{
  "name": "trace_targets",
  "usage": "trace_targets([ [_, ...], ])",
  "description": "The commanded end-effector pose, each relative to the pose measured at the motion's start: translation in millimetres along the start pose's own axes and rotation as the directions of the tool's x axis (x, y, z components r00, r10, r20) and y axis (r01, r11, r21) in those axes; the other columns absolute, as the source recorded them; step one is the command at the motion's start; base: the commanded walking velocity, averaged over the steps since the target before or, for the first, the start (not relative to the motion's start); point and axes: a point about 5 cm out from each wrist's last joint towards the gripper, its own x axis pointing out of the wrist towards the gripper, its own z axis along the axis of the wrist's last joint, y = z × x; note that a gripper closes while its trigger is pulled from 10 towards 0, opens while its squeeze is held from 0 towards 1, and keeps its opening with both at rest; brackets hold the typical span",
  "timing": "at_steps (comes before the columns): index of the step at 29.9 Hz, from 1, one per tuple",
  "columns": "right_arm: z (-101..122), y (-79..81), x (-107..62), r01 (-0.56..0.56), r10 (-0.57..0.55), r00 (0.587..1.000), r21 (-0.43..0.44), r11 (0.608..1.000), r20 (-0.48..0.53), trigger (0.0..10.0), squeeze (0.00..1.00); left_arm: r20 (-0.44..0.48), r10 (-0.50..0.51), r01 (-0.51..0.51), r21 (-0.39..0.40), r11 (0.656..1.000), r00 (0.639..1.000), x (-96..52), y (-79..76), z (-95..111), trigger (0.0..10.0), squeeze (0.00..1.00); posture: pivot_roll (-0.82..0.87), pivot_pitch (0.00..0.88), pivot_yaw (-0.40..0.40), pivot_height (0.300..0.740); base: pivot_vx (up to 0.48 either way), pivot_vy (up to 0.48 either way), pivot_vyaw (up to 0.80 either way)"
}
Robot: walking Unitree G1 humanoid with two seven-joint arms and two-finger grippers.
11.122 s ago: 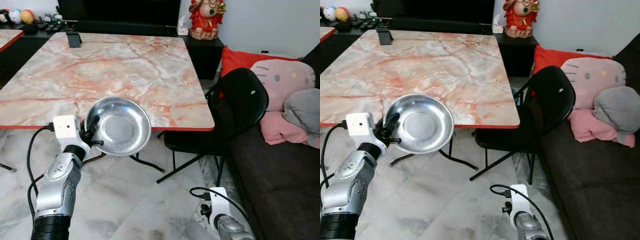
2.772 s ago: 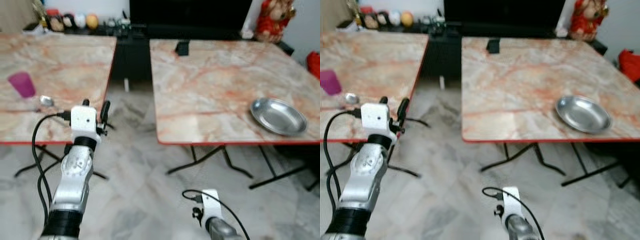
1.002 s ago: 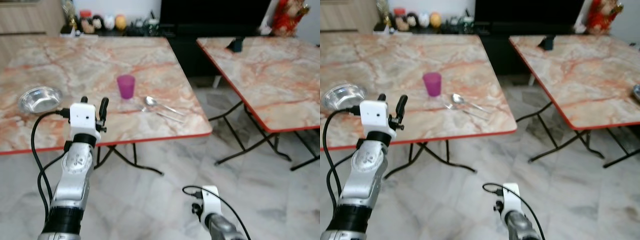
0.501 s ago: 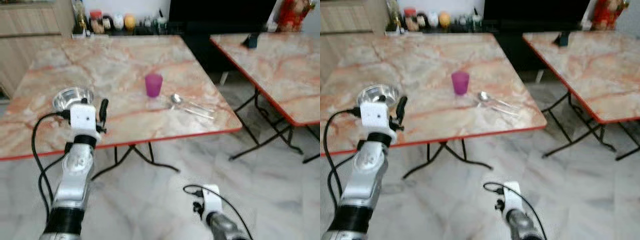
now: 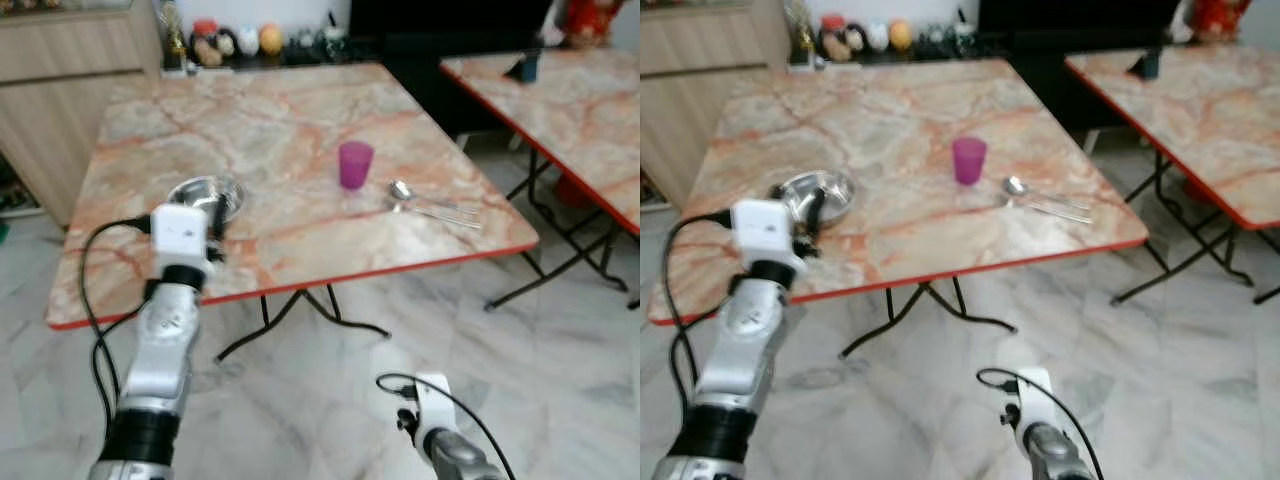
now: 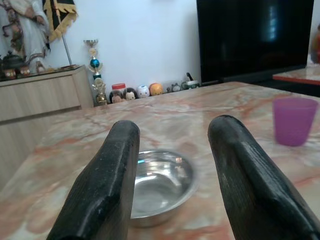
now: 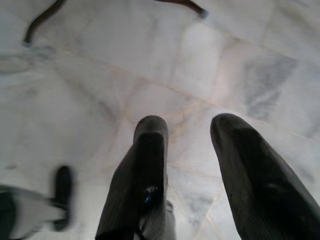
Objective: Setting the table
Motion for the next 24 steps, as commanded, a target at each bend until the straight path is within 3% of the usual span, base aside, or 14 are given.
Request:
trace_targets([
  [1,2.9,5.5,0.7,-0.014,0.014,1.0,0.002,1.0,0.007,10.0,0.0,-0.009,0.02,-0.02,0.011,1.0,1.0,-1.7,6.9,-2.0,10.0,0.0,0.05,0.0,-0.084,0.74,0.0,0.379,0.0],
  [24,3.4,5.1,0.7,-0.015,0.015,1.0,-0.012,1.0,0.007,10.0,0.0,-0.028,-0.012,0.011,-0.039,0.999,1.0,-2.0,-0.5,-5.0,10.0,0.0,0.05,0.0,-0.091,0.74,0.0,0.0,0.0],
])
